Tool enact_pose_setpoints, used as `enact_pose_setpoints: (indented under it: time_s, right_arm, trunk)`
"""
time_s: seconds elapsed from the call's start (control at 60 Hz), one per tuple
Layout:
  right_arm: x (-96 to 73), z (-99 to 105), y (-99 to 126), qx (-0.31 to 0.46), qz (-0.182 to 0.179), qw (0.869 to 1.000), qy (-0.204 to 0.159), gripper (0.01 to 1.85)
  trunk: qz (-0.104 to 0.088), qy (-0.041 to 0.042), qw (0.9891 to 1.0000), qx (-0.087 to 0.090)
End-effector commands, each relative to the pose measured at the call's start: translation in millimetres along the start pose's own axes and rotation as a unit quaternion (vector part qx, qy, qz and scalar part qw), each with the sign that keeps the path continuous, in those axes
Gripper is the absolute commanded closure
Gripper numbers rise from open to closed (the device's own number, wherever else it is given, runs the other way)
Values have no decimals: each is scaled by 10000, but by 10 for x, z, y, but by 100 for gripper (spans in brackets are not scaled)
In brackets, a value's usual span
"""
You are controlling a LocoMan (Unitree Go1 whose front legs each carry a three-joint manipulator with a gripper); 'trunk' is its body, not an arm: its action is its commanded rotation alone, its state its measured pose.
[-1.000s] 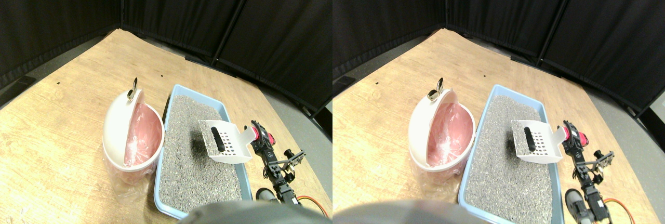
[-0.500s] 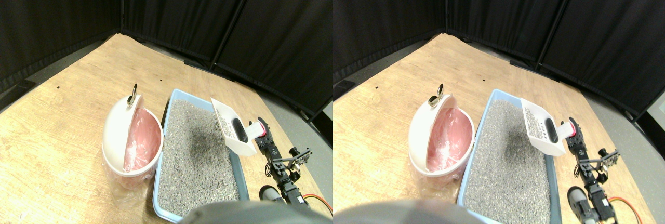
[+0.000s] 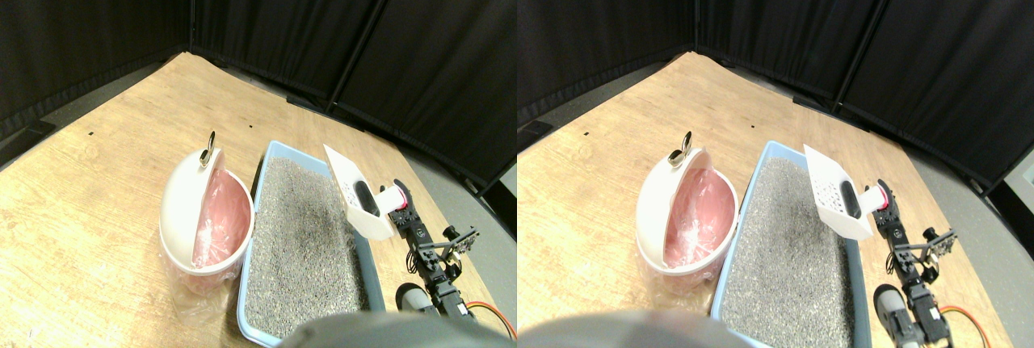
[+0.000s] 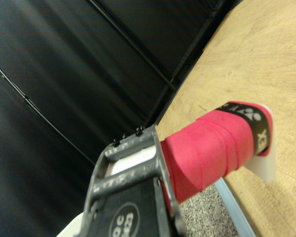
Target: Scoop (unimanual)
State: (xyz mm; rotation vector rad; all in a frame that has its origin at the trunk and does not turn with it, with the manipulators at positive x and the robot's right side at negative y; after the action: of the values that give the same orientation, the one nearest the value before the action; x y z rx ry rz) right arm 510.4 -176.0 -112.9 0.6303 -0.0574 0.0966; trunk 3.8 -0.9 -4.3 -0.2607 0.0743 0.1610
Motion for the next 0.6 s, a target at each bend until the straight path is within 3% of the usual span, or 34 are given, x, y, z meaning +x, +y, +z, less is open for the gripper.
enact_pose_setpoints:
  time_s: [0.017, 0.233, 0.333, 0.45, 0.6]
  right_arm:
    - [8, 38, 107, 48, 288, 9994, -162, 180]
    - [-23, 58, 189, -439, 378, 9980, -241, 180]
    - [9, 98, 277, -1145, 794, 9899, -244, 180]
    - [22, 145, 426, -1597, 800, 9837, -186, 180]
    - [79, 179, 590, -2077, 1188, 9709, -77, 180]
  trunk:
    - [24, -111, 9999, -28]
    - [141, -106, 9998, -117]
    - [221, -110, 9996, -171]
    - [332, -108, 9991, -254]
    - [447, -112, 9983, -356]
